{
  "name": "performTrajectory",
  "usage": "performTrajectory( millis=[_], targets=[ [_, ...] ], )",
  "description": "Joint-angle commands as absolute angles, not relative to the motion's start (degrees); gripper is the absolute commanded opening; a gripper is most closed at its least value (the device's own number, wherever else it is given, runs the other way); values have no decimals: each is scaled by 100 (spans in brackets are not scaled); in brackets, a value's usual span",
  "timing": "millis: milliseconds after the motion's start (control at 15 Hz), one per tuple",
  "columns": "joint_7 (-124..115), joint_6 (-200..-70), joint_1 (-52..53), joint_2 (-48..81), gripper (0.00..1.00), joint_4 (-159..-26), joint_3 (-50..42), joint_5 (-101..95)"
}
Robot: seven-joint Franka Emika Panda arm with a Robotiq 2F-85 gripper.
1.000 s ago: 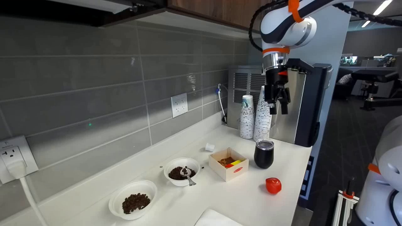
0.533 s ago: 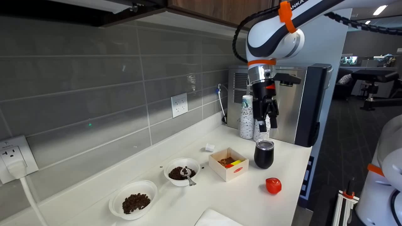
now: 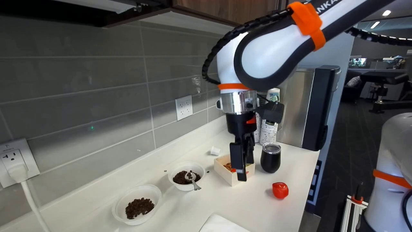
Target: Use the paper towel to clean the surface
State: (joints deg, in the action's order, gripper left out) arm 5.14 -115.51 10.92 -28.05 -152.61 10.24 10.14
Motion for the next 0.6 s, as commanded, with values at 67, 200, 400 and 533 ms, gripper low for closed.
performTrajectory(
  millis=[67,200,400,533],
  targets=[
    [-277,-12785,1771,-2404,100,-15551,1832,1082],
    [-666,-13417,1960,-2117,100,-15689,2109,1090],
    [-1218,-14213,2081,-1547,100,-15729,2396,1009],
    [-1526,-14663,2103,-1239,100,-15800,2546,913]
  ],
)
